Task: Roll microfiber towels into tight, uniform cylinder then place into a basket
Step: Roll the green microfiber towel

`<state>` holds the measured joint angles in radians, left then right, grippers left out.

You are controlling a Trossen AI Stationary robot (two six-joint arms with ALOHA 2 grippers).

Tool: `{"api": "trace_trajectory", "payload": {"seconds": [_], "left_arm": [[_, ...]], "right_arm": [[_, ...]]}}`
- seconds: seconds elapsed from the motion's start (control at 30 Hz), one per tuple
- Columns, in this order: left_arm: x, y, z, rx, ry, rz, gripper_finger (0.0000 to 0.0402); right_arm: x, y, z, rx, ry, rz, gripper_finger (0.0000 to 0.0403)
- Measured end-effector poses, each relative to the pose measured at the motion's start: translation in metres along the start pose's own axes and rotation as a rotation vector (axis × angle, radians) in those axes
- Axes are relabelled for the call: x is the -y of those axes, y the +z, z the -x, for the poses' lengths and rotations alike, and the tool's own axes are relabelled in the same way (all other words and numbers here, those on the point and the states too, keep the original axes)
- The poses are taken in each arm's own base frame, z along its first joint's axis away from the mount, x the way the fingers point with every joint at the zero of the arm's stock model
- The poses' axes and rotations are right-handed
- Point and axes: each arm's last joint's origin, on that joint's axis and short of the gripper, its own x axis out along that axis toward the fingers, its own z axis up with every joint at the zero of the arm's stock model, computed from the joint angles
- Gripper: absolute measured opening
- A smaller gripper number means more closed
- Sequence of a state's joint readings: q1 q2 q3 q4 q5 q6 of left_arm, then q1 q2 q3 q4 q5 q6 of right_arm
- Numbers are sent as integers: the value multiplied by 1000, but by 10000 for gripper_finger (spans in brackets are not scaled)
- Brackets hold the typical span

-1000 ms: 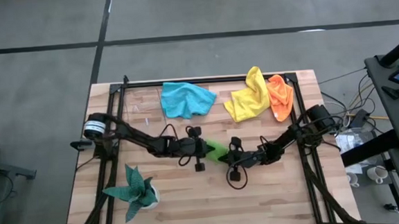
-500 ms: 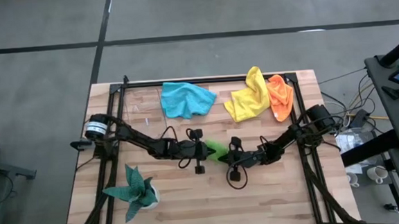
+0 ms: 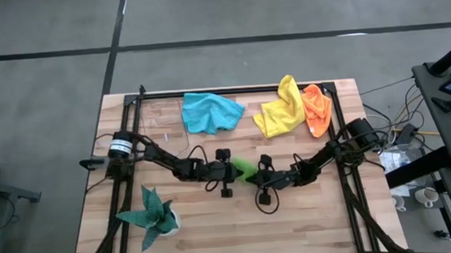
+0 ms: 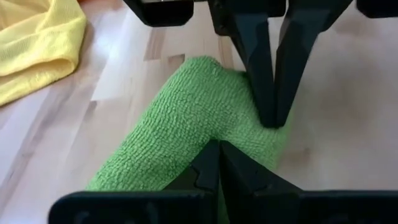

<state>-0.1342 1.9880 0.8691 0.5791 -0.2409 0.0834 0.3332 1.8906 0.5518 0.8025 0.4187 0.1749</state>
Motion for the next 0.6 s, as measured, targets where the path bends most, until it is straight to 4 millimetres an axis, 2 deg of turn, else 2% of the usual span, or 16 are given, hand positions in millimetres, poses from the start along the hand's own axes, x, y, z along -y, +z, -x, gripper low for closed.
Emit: {"api": "trace_trajectory", "payload": {"seconds": [0.23, 0.4, 0.6], "left_arm": [[-6, -4, -6, -36, 11, 54, 0], [-6, -2, -7, -27, 13, 75, 0], [-9, 1, -9, -23, 49, 141, 0]], "right_arm": [[2, 18, 13, 19, 3, 19, 9], [3, 38, 22, 105, 20, -58, 9], [-1, 34, 12, 64, 20, -189, 9]]}}
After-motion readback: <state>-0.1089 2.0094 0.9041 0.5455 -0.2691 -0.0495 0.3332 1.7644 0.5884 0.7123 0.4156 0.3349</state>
